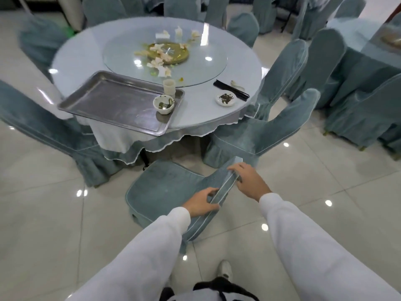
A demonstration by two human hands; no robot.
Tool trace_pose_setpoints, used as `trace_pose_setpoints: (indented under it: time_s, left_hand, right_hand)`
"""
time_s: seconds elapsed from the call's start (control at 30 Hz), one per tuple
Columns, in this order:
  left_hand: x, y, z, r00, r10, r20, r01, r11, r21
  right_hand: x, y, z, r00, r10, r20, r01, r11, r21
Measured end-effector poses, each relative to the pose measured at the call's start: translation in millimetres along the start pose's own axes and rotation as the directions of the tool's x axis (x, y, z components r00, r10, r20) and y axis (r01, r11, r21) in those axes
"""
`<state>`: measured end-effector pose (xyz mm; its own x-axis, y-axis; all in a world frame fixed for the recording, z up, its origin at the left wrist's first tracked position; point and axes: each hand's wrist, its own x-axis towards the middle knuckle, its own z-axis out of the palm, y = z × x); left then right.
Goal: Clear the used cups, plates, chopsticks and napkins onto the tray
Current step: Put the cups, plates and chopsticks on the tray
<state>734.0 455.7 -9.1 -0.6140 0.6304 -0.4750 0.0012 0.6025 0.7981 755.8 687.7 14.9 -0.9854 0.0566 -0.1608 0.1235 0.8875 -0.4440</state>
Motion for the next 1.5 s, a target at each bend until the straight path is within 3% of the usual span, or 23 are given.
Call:
trace_pose_setpoints:
  time_s: [0.1, 0.37, 0.6, 0.83, 1.07, 1.5]
  left_hand:
    - [1.7, 4.4, 8.7, 0.997, -0.049, -0.051, 0.050, 0.999, 0.010]
    - [-1.0, 14.7, 38.6, 0.943, -0.188, -0.276, 0.198, 0.980, 0.008]
    - [-8.9, 12.6, 57.3, 0.873, -0.179, -0.454, 0.329, 0.903, 0.276]
    - [-2.9, 3.1, 59.2, 0.871, -0.037, -0.489, 0.303, 0.826, 0.476]
    - [-2.4, -3.8, 49.5, 0.865, 0.076, -0.496, 0.248, 0.795, 0.554]
    - [5.5, -17.2, -23.5, 0.927, 0.067, -0.369, 0.224, 0.691, 0.687]
  right_hand:
    - [16.1, 15.7, -12.1, 0.979, -0.099, 0.177, 0.117, 0.989, -0.092]
    - [66.6, 33.3, -24.6, 0.894, -0.251, 0.370, 0.369, 0.882, -0.293]
    - [83.8, 31.5, -17.3, 0.850, -0.328, 0.412, 0.517, 0.672, -0.530]
    - [83.8, 39.7, -15.8, 0.828, -0.418, 0.374, 0.558, 0.547, -0.624]
    - [79.1, 49.7, -16.2, 0.823, -0.438, 0.361, 0.563, 0.555, -0.612]
    - [74.2, 49.5, -4.9, 0.879, -0.405, 0.252, 0.474, 0.682, -0.557]
